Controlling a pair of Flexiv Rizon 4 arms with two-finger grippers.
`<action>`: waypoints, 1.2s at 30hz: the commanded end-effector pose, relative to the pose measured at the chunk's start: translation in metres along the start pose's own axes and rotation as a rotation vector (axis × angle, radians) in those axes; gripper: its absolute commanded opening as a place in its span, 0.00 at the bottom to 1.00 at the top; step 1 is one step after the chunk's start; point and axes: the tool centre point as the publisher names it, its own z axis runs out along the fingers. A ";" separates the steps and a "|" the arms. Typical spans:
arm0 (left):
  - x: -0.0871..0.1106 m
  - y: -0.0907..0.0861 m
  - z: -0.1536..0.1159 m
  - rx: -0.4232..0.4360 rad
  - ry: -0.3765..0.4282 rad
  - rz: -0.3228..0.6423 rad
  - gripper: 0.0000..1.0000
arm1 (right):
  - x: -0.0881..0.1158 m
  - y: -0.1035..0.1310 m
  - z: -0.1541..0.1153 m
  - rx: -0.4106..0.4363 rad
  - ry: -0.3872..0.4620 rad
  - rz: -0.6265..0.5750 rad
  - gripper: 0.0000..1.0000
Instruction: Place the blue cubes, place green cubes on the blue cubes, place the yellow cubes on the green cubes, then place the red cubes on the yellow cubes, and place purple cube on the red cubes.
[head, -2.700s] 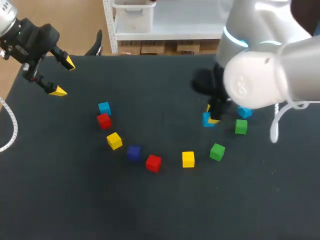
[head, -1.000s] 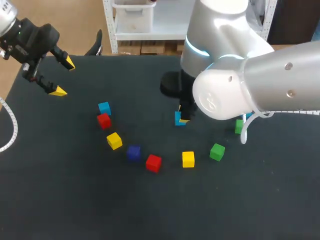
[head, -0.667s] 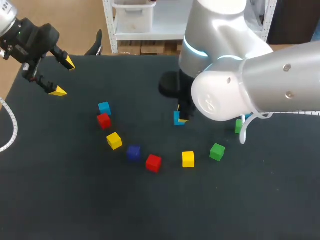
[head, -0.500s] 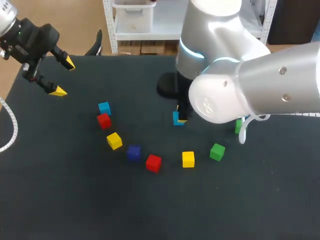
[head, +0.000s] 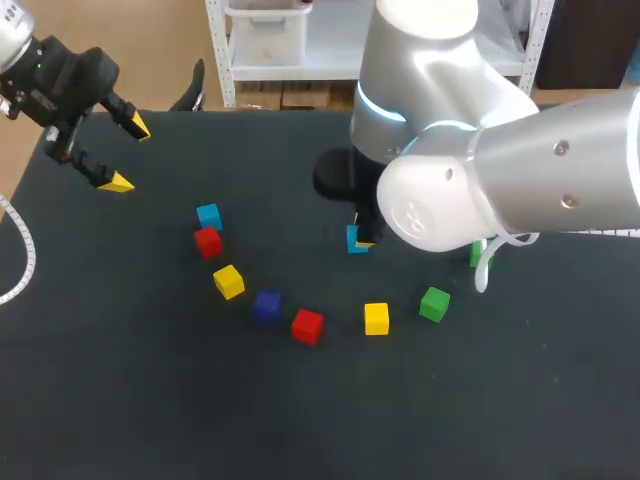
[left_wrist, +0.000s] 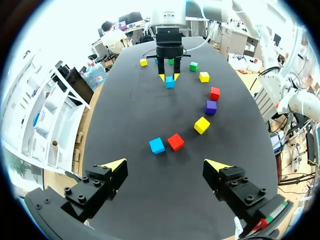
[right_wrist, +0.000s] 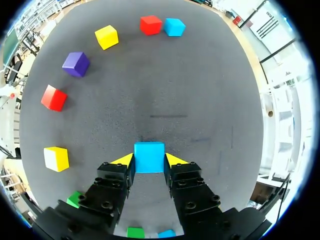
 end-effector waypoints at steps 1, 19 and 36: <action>0.001 0.000 0.000 -0.002 -0.001 0.003 1.00 | -0.001 -0.001 0.002 0.001 0.000 0.003 0.00; 0.001 0.000 0.000 -0.002 -0.001 0.003 1.00 | -0.001 -0.005 0.003 0.001 -0.003 0.014 0.00; 0.001 0.000 0.000 -0.002 -0.001 0.003 1.00 | -0.001 -0.007 0.005 -0.003 0.000 0.029 0.41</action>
